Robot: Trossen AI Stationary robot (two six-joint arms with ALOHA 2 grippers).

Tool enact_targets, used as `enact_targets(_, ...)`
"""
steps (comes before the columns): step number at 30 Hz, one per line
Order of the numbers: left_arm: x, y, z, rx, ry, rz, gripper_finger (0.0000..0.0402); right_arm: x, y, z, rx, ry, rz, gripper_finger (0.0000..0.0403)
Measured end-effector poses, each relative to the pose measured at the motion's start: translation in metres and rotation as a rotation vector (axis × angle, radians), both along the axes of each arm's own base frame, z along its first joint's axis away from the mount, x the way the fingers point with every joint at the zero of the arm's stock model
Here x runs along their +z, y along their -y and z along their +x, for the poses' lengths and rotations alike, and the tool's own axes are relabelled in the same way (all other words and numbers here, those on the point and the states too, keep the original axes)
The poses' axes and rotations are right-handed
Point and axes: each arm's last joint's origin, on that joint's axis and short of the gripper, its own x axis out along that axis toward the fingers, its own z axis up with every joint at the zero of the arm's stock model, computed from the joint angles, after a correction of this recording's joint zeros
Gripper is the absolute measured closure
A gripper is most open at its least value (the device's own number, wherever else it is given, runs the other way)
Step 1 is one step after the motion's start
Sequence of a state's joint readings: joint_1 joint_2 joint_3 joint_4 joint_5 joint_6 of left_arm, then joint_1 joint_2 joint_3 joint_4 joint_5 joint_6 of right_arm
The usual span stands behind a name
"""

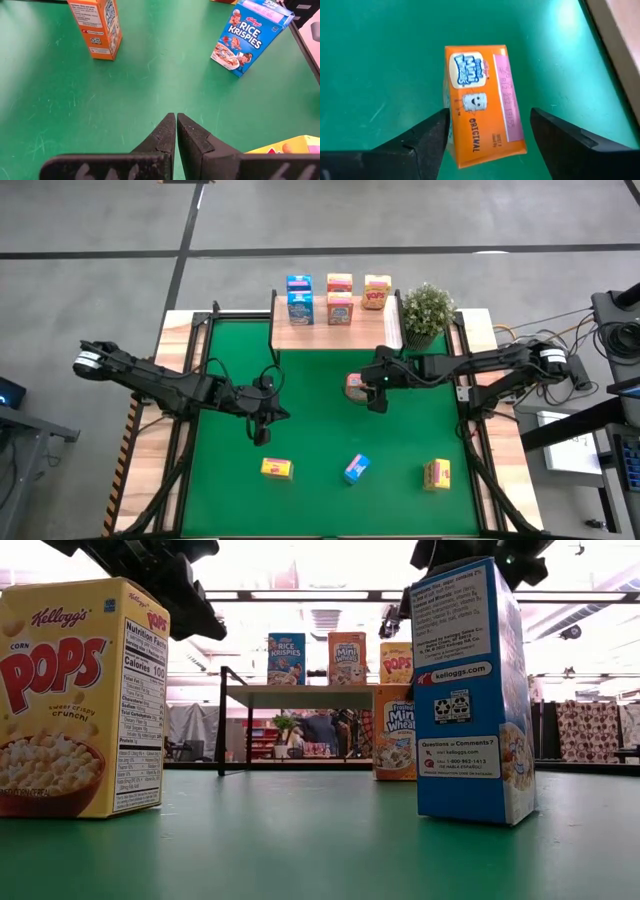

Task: Stack cereal on shelf
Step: Put the orange cereal box on the shelf

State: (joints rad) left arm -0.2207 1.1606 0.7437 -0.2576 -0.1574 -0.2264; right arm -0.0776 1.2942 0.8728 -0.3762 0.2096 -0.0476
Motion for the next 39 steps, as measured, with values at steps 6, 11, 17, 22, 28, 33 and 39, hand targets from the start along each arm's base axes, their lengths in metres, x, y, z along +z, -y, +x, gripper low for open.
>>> enact_targets(6, 0.000, 0.000, 0.000, 0.000, 0.004, -0.001, 0.0402, -0.003, 0.000, -0.001, 0.004, 0.000, 0.001, 0.0193)
enact_targets(11, 0.000, 0.000, 0.000, 0.000, 0.004, 0.000, 0.0402, -0.003, 0.000, 0.000, -0.002, 0.006, 0.012, 0.0231)
enact_targets(17, 0.000, 0.000, 0.000, 0.000, 0.004, 0.000, 0.0402, -0.003, 0.000, 0.000, -0.004, 0.007, 0.014, 0.0242)
enact_targets(22, 0.000, 0.000, 0.000, 0.000, 0.004, 0.000, 0.0402, -0.002, 0.000, -0.001, -0.015, 0.012, 0.023, 0.0234)
enact_targets(28, 0.000, 0.000, 0.000, -0.005, 0.005, 0.006, 0.0402, 0.004, -0.001, -0.003, -0.004, 0.039, 0.046, 0.0236)
enact_targets(33, 0.000, 0.000, 0.000, -0.010, 0.006, 0.012, 0.0402, 0.027, -0.001, -0.002, -0.013, 0.059, 0.055, 0.0240)
enact_targets(39, 0.001, 0.000, 0.001, -0.016, 0.012, 0.019, 0.0402, 0.065, -0.001, 0.005, -0.009, 0.076, 0.053, 0.0239)
